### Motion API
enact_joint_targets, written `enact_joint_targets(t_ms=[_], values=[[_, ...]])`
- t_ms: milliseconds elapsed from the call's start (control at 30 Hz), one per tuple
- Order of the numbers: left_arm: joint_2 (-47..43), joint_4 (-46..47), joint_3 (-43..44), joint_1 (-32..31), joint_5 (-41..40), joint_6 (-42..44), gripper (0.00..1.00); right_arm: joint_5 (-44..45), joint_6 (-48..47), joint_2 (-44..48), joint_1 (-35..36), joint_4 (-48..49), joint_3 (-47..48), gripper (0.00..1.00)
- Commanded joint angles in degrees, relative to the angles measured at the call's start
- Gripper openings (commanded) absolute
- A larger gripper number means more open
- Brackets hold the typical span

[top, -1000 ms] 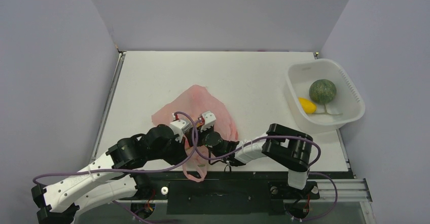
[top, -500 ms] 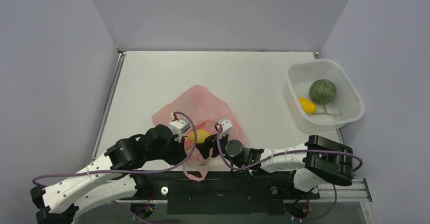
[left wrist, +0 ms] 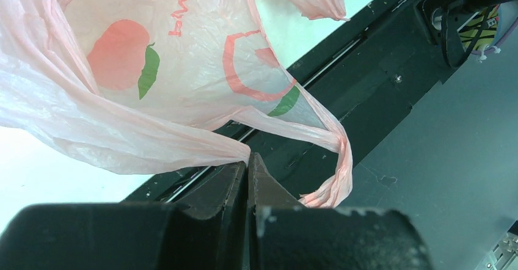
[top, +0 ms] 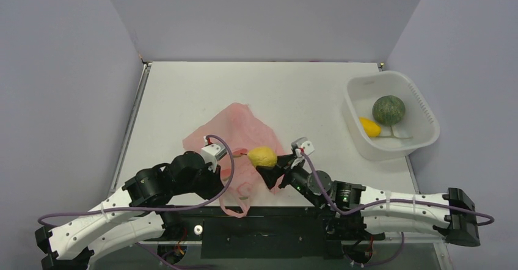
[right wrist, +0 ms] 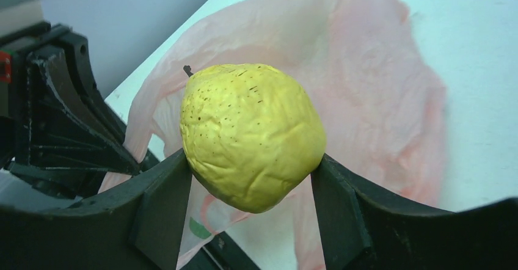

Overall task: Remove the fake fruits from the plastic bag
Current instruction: Place the fake fruit in the bin.

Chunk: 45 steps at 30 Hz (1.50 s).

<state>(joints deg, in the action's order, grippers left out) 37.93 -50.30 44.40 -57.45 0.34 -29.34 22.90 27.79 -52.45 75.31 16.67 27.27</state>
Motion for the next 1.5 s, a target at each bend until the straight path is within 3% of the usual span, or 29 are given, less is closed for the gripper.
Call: enact_joint_targets(t_ms=[0, 233, 567, 767, 933, 1167, 1367, 1467], values=[[-0.81, 2.23, 0.55, -0.38, 0.12, 0.29, 0.0, 11.63, -2.96, 7.41, -2.59, -12.04, 2.57, 0.0], [-1.13, 2.69, 0.46, -0.43, 0.29, 0.5, 0.0, 17.31, -0.66, 13.38, -15.48, -19.89, 6.07, 0.0], [-1.6, 2.66, 0.5, -0.38, 0.37, 0.69, 0.0, 35.23, 5.13, 6.07, -35.86, -34.79, 16.57, 0.0], [-1.89, 2.83, 0.34, -0.38, 0.56, 0.76, 0.0, 29.36, 8.0, 4.81, -53.28, -34.9, 16.13, 0.0], [-1.12, 2.84, 0.36, -0.38, 1.07, 1.01, 0.0, 16.88, 9.47, 0.24, -67.72, -34.73, 17.0, 0.0], [-0.74, 2.84, 0.38, -0.38, 1.28, 1.02, 0.0, 5.0, 7.68, -4.47, -77.39, -31.89, 16.02, 0.21], [0.21, 2.78, 0.48, -0.38, 1.4, 1.04, 0.0, 1.39, 6.73, -6.46, -79.97, -28.02, 13.85, 0.47], [0.62, 2.63, 0.49, -0.38, 1.18, 1.0, 0.0, 0.18, 6.66, -7.64, -80.63, -26.69, 13.12, 0.55]])
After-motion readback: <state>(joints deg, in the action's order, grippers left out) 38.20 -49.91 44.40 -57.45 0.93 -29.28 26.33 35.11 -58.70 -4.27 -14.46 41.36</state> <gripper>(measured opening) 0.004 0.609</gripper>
